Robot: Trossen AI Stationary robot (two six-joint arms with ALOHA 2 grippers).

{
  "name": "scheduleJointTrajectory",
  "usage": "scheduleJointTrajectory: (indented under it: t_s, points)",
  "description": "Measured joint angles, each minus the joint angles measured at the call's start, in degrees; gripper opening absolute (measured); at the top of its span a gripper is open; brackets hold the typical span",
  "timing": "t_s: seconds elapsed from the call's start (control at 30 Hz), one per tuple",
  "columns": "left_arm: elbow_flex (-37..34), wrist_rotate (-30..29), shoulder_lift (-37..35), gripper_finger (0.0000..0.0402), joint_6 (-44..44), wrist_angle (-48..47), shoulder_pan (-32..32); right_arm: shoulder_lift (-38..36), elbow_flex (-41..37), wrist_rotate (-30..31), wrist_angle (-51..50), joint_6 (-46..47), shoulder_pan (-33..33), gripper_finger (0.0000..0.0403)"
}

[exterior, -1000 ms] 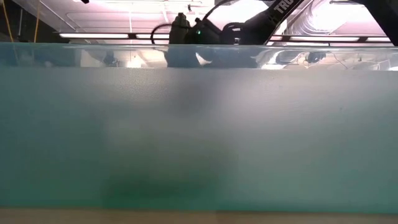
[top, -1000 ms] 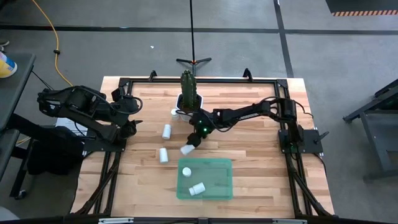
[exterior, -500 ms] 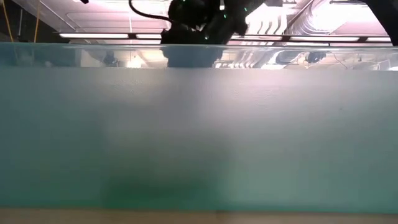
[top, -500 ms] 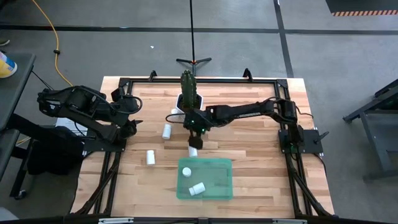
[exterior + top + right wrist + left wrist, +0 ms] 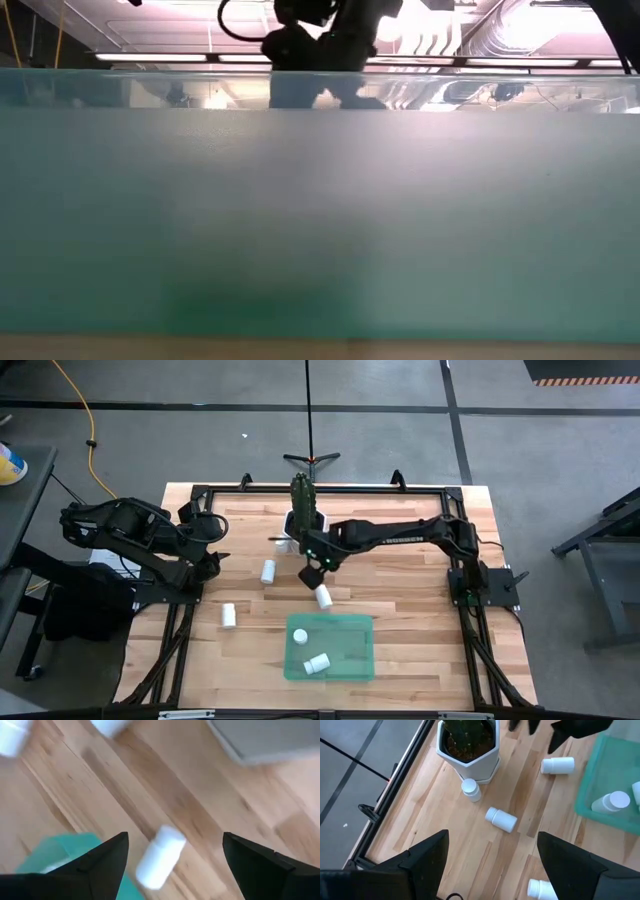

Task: Pick and place pill bottles into a basket
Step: Put the white pill bottle into the green bin

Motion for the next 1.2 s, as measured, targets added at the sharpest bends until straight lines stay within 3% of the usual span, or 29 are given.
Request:
scheduleJointTrajectory:
  t_s: [0.23,0.53,0.93,1.2]
  points:
    - [0.00,-0.11,0.01,0.0337,1.53,-0.02,-0.01,0.06,-0.13,-0.26,-5.75,7.76,2.27,0.0312]
    - [0.00,-0.11,0.02,0.0337,2.40,-0.02,-0.01,3.72,-0.13,-1.06,-7.28,11.17,5.11,0.0312]
    - [0.00,-0.07,0.02,0.0337,3.26,-0.04,-0.01,7.30,-0.13,-5.51,-7.63,16.34,6.47,0.0312]
    - [0.00,-0.07,0.02,0.0337,3.67,-0.07,-0.02,9.12,-0.13,-4.69,-4.93,17.80,6.67,0.0312]
